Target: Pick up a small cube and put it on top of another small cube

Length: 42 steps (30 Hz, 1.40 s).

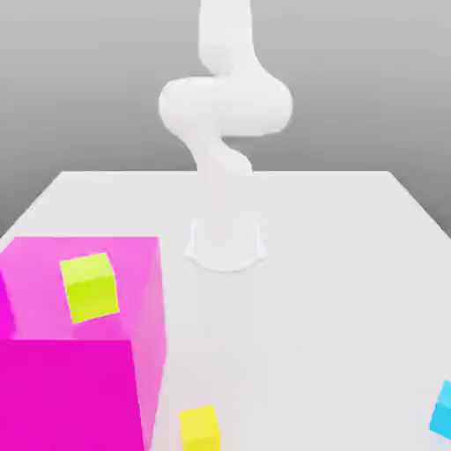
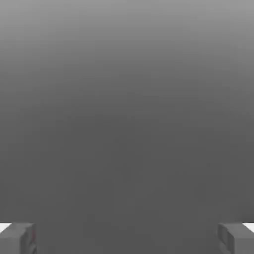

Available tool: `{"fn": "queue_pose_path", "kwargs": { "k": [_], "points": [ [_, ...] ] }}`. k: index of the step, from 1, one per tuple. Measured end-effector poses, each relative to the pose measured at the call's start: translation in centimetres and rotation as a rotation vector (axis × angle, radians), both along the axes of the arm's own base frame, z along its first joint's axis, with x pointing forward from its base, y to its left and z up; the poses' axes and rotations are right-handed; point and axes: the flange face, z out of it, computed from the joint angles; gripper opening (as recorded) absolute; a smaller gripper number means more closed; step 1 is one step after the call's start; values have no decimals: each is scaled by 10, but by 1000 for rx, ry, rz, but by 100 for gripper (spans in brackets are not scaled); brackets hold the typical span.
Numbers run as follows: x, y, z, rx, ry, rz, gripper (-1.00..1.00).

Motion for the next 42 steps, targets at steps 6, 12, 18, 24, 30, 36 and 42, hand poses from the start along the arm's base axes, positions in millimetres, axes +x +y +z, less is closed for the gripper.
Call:
{"fn": "queue_pose_path", "kwargs": {
  "k": [6,12,18,24,30,36,42],
  "points": [
    [67,54,-79,47,144,-108,0],
    [110,109,-169,88,275,-206,0],
    [128,170,-267,127,402,-294,0],
    [121,224,-366,170,530,-395,0],
    [90,278,-459,213,666,-501,0],
    [75,295,-546,227,711,-539,-100],
    [75,295,-551,228,711,-538,-100]
  ]
}}
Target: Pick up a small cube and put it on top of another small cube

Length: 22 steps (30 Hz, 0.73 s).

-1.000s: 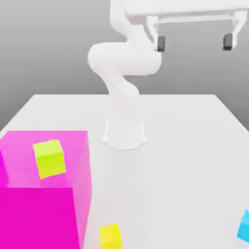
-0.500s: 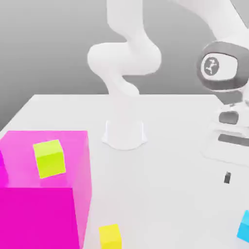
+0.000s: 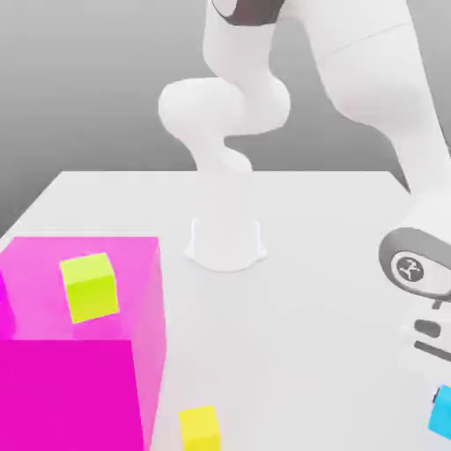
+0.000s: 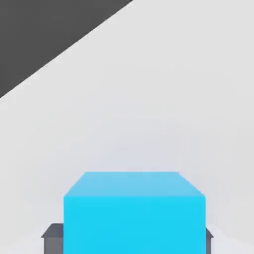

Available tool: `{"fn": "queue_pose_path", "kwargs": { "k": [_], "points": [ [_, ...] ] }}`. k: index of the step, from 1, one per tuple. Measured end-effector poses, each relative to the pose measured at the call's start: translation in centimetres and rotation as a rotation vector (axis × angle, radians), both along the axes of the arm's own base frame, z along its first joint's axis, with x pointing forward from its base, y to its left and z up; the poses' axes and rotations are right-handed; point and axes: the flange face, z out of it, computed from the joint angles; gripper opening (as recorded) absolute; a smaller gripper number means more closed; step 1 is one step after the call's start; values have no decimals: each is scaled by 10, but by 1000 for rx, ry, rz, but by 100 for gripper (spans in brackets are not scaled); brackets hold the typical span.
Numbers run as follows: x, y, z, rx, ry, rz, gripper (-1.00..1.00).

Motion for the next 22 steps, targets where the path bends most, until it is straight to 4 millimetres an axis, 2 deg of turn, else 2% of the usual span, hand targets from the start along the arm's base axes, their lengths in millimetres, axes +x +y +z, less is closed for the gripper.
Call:
{"fn": "queue_pose_path", "kwargs": {
  "k": [2,5,9,11,14,16,18,19,22],
  "points": [
    [1,0,16,1,0,-1,-100],
    [3,-5,56,-2,1,-18,-100],
    [34,-104,74,-20,3,-338,-100],
    [41,-154,81,-22,3,-500,-100],
    [42,-229,93,-16,1,-751,-100],
    [39,-279,91,-9,1,-920,-100],
    [36,-327,69,-1,1,-1084,-100],
    [34,-339,56,0,2,-1123,100],
    [34,-339,56,0,2,-1123,100]
  ]
}}
